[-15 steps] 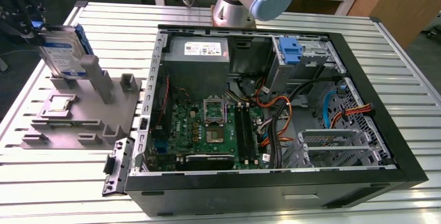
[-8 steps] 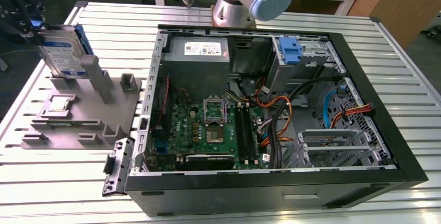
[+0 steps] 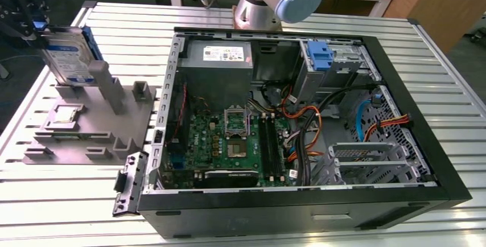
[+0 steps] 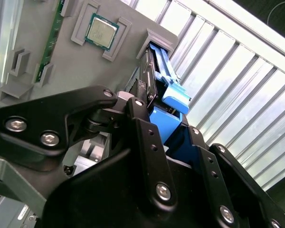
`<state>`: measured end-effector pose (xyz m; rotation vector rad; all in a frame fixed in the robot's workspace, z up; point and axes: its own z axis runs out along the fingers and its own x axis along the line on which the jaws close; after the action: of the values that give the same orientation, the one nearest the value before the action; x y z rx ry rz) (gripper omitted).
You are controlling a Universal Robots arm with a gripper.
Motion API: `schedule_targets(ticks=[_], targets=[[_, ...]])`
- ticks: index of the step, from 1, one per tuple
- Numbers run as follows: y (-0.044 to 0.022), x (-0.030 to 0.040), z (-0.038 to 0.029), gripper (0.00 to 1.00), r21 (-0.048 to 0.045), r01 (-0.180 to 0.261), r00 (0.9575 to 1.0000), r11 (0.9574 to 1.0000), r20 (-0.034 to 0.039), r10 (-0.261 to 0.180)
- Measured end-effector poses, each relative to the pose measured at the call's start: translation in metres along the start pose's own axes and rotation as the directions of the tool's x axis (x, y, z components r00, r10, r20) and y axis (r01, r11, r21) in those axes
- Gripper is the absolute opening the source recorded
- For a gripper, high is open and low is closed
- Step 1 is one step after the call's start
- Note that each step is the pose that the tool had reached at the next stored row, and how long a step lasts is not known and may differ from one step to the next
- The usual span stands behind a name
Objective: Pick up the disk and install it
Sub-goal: 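Pick up the disk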
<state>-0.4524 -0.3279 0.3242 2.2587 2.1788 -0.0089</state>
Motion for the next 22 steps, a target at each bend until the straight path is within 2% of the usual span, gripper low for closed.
schedule_targets(ticks=[22], targets=[[0.0000,0.0000,-0.0057,0.37,0.0000,0.000,1.0000,1.0000,0.0000,0.000]])
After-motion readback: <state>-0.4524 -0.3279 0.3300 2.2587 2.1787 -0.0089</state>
